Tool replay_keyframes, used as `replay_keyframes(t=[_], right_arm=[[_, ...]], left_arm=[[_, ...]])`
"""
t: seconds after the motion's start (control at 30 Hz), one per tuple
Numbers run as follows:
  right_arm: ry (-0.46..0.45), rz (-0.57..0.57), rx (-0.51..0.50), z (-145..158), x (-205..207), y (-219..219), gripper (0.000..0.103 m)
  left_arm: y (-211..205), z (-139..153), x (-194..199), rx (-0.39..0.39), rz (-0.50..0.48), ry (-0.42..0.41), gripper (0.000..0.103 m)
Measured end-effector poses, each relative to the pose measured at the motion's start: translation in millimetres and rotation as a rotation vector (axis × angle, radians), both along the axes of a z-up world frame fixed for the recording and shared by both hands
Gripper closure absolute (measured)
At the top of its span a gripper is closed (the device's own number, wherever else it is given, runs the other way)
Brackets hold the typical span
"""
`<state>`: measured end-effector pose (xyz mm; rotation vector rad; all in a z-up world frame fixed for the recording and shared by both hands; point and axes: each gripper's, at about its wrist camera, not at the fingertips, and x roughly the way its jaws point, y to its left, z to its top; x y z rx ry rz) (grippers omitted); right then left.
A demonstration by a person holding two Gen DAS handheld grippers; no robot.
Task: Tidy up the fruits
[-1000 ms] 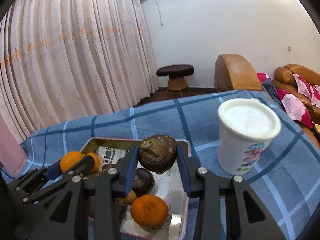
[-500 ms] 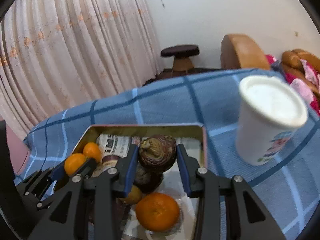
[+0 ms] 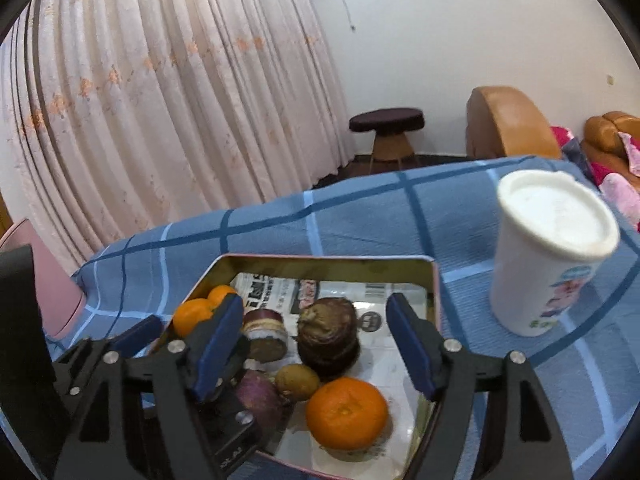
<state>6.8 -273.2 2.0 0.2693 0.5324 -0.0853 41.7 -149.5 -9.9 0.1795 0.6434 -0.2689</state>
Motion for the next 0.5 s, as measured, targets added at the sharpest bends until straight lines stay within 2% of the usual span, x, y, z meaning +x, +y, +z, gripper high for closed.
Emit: replay_keyframes(t=[0.07,0.3,0.5], right_arm=[[-0.033,-0.041,-0.017,2.5,-6.6,-2.8,0.006],[-0.040,-0.089,-0.091,2.5,-15.8,0.1,0.004],[-0.050,-0.103,-0.150,1.7,-24.3,9.1,0.002]], left_arm=[[7.5,0.6,-2.3,-0.034,0.004,0.013,0.021],[28.4,7.3,-8.2,-0.124,-0.018,0.070,0.021],[40.6,11.3,-25.6,-0.071,0.020,-0.039,0.021]])
